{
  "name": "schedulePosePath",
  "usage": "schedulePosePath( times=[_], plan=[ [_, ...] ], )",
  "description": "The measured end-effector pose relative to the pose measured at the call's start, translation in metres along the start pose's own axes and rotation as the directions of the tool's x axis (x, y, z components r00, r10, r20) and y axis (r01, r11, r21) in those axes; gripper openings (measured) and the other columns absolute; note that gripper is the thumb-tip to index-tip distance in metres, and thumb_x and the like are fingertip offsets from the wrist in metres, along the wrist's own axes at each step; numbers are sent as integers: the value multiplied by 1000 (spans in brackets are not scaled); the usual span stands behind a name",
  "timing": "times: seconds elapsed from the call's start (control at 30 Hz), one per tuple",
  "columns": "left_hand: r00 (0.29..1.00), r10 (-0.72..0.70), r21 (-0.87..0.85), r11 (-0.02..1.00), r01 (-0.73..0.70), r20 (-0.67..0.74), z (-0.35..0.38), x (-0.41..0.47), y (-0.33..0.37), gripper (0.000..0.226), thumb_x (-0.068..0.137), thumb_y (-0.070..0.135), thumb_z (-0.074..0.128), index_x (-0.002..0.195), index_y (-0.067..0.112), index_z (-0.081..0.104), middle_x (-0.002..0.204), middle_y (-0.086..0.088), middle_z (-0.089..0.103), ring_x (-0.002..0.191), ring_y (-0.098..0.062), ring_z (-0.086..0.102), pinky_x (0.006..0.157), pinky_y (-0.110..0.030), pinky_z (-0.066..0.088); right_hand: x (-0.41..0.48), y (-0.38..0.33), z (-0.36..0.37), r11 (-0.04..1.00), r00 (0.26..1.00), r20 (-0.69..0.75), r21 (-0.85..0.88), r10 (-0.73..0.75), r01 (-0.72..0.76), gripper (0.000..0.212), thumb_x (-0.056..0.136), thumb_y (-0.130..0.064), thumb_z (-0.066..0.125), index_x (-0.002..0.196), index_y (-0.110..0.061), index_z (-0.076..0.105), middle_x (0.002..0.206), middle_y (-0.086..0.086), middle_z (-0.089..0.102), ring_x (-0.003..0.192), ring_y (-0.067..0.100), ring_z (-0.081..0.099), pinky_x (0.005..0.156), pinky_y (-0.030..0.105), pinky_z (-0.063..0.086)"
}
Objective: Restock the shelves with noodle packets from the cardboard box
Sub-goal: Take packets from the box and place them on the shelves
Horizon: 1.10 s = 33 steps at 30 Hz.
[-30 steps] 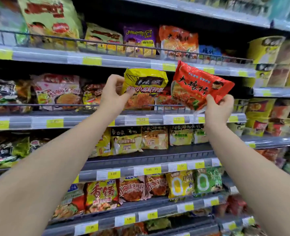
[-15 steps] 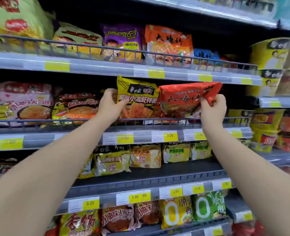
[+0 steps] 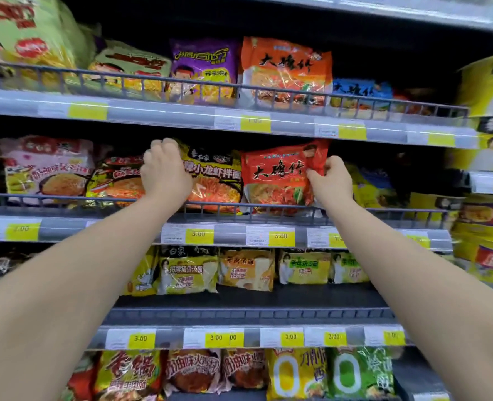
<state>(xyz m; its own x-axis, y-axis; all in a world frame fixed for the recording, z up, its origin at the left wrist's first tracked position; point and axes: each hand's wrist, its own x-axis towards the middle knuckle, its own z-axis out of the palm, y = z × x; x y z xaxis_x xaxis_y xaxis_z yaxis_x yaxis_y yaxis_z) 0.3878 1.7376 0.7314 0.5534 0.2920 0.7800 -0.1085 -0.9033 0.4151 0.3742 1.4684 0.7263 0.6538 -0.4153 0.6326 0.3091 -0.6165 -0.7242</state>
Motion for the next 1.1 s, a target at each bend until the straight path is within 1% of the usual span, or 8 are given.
schedulePosePath(
  times=[0.2, 0.3, 0.37, 0.5, 0.67, 0.83, 0.9, 1.1],
  plan=[
    [999, 23, -154, 988, -16, 41, -5, -25, 12, 32, 79, 8, 64, 105, 12, 47, 118, -12, 45, 108, -33, 45, 81, -36, 37, 9, -2, 5, 976, 975, 209, -216, 73, -26, 55, 87, -44, 60, 124, -5, 47, 120, 15, 59, 107, 33, 56, 79, 34, 41],
    [997, 10, -276, 961, 10, 71, -10, -43, 18, 31, 78, 12, 63, 105, 13, 48, 118, -9, 45, 108, -28, 45, 80, -31, 34, -4, 0, 6, 914, 994, 105, -403, 3, 40, 84, 82, -52, 61, 143, -3, 28, 138, 18, 45, 128, 36, 40, 99, 45, 40],
    [997, -8, -388, 921, 38, 77, -15, -59, 20, 27, 78, 13, 63, 102, 14, 50, 115, -8, 47, 105, -24, 47, 77, -27, 34, -28, -1, 5, 941, 992, 17, -318, -121, 121, 72, 84, -43, 60, 143, -11, 33, 141, 12, 44, 131, 32, 37, 104, 47, 37],
    [981, -91, -602, 779, 176, 170, -26, -110, 9, 25, 82, 18, 69, 91, 23, 46, 107, -2, 49, 90, -13, 52, 66, -15, 38, -93, 3, 19, 951, 953, 53, 98, -298, 292, 29, 87, -26, 58, 115, -18, 58, 114, -1, 57, 111, 23, 52, 94, 38, 43],
    [896, -314, -589, 676, 442, 313, -41, -194, -50, 21, 83, 19, 70, 86, 26, 50, 92, 5, 55, 85, -9, 56, 66, -16, 47, -195, 10, 52, 926, 901, 339, 348, -270, 147, 10, 88, -22, 58, 91, -27, 51, 89, -6, 55, 86, 17, 55, 74, 29, 45],
    [754, -515, -479, 582, 657, 408, -86, -281, -124, 20, 82, 15, 71, 96, 14, 56, 93, 4, 55, 85, -9, 55, 71, -10, 45, -298, 17, 84, 923, 798, 575, 379, -179, -66, 12, 88, -19, 59, 87, -26, 49, 82, -6, 51, 74, 10, 51, 65, 22, 40],
    [667, -597, -430, 511, 745, 446, -109, -316, -157, 19, 84, 16, 69, 97, 14, 56, 99, 2, 55, 92, -15, 55, 81, -23, 47, -339, 16, 93, 922, 753, 643, 364, -144, -135, 17, 89, -19, 59, 82, -29, 46, 79, -5, 50, 72, 13, 52, 64, 25, 42],
    [465, -779, -326, 349, 879, 421, -190, -414, -258, 26, 82, 2, 68, 76, 21, 52, 81, 2, 54, 79, -16, 54, 72, -26, 43, -473, 5, 118, 926, 578, 816, 208, 13, -315, 11, 91, -15, 57, 90, -22, 49, 79, -1, 49, 69, 11, 48, 63, 22, 40]
  ],
)
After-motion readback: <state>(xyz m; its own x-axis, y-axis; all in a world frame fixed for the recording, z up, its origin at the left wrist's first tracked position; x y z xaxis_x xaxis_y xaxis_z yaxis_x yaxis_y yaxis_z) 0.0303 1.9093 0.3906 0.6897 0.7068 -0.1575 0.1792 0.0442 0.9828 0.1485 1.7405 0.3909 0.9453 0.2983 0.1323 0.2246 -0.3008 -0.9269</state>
